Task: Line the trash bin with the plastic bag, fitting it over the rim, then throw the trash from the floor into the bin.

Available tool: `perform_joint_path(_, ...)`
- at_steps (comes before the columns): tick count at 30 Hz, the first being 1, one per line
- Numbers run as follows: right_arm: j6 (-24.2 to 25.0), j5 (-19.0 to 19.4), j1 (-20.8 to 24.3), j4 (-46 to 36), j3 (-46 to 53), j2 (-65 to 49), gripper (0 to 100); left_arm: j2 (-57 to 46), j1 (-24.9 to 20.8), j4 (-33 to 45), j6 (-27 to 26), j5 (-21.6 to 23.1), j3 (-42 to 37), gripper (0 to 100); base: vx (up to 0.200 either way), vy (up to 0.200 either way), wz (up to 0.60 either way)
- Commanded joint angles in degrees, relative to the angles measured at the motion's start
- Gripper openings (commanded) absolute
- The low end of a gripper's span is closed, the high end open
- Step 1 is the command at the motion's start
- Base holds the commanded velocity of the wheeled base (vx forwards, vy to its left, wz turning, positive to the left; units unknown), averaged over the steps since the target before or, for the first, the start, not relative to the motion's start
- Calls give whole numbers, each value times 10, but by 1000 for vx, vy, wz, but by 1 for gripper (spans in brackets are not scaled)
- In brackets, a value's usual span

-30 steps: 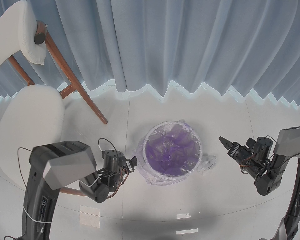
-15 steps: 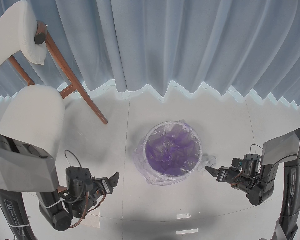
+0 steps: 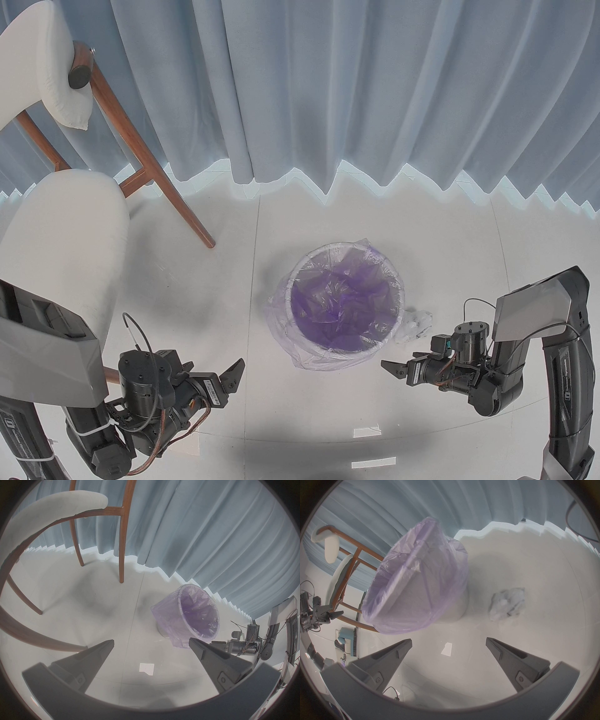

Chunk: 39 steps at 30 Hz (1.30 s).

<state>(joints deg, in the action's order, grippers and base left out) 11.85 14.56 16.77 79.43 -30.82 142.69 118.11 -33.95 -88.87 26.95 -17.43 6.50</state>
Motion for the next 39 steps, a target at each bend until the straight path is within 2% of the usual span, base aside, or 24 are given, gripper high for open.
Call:
perform_joint_path(1,-1,1,7,-8,-34,6,100,-10,-2,0,0,-3,-2,100,0,0,0)
perform_joint_path(15,-1,24,15,-4,-48,-4,100,-8,-3,0,0,-11,0,100,0,0,0)
perform_joint_path(26,-5,21,15,-21,-112,47,100,-6,-8,0,3,-13,-2,100,0,0,0)
perform_joint_path(30,-5,16,15,-53,-130,49,100,-4,-11,0,4,-21,-2,100,0,0,0)
perform_joint_path(39,2,-5,11,-235,-204,28,100,-5,-19,0,4,-29,-3,100,0,0,0)
